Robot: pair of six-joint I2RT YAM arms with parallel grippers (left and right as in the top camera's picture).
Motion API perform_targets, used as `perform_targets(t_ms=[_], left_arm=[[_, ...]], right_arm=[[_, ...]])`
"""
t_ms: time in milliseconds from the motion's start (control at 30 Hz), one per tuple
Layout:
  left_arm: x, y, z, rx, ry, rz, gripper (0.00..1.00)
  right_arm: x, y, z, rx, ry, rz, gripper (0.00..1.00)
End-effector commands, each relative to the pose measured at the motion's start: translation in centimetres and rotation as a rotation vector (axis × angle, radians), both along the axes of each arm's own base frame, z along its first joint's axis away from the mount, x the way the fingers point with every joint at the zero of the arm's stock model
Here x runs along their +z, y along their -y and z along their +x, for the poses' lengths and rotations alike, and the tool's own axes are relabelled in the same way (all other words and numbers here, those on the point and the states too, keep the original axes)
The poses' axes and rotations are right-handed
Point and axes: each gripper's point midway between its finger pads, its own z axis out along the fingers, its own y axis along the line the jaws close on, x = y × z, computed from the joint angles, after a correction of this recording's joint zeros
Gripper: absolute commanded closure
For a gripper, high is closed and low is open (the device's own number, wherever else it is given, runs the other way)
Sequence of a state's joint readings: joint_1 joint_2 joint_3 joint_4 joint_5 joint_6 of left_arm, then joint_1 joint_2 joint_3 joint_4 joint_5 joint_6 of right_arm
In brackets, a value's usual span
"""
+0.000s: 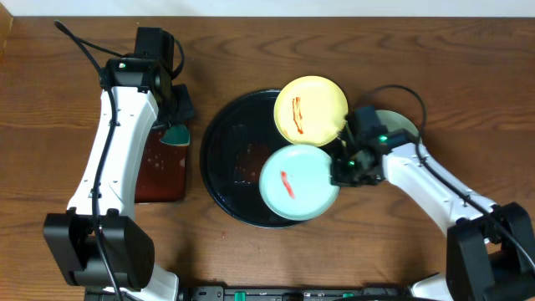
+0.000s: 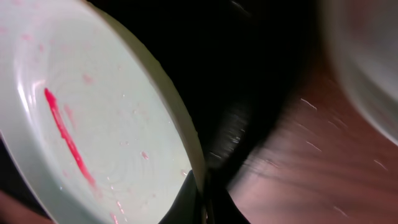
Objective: Clean dirty plates on tray and stack at the side
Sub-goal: 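Move the right gripper back and grip the lower light-blue plate rim, then bring the sponge in the left gripper over the lower light-blue plate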
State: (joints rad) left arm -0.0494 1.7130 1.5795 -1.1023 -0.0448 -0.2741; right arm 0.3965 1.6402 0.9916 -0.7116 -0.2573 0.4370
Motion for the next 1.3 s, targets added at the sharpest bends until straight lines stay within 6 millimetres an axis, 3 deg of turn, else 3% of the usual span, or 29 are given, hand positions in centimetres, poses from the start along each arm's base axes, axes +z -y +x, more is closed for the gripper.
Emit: perform_targets(t_ms=[0, 300, 567, 633, 733, 867, 1033, 1267], left_arm=[[-0.4, -0.3, -0.2, 0.017, -0.015, 0.013, 0.92], [-0.4, -0.3, -0.2, 0.017, -0.016, 0.012, 0.92], [-0.4, -0.3, -0.2, 0.017, -0.016, 0.012, 0.92], [-0.4, -0.3, -0.2, 0.017, -0.016, 0.012, 0.92], [-0.4, -0.3, -0.2, 0.017, -0.016, 0.012, 0.92], [-0.5, 0.3, -0.3, 0.007, -0.018, -0.022, 0.92], [-0.5, 2.5, -0.5, -0.068, -0.031, -0.127, 0.92], [-0.9, 3.1, -1.6, -0.074, -0.077, -0.165, 0.92]], right_arm=[[2.8, -4.6, 0.9, -0.081, 0.059, 0.099, 0.99], [0.5, -8.4, 1.9, -0.2, 0.131, 0.056, 0.99], [-3.1, -8.8, 1.6, -0.185, 0.067, 0.025, 0.99], [-3.6, -9.0, 1.5, -0.176, 0.052, 0.028, 0.9], [-3.5, -9.1, 1.7, -0.144, 0.067, 0.032, 0.78], [-3.3, -8.7, 2.4, -0.123, 0.088, 0.033, 0.71], [-3.2, -7.8, 3.5, -0.064, 0.118, 0.038, 0.7], [-2.8, -7.9, 4.6, -0.028, 0.166, 0.055, 0.77]])
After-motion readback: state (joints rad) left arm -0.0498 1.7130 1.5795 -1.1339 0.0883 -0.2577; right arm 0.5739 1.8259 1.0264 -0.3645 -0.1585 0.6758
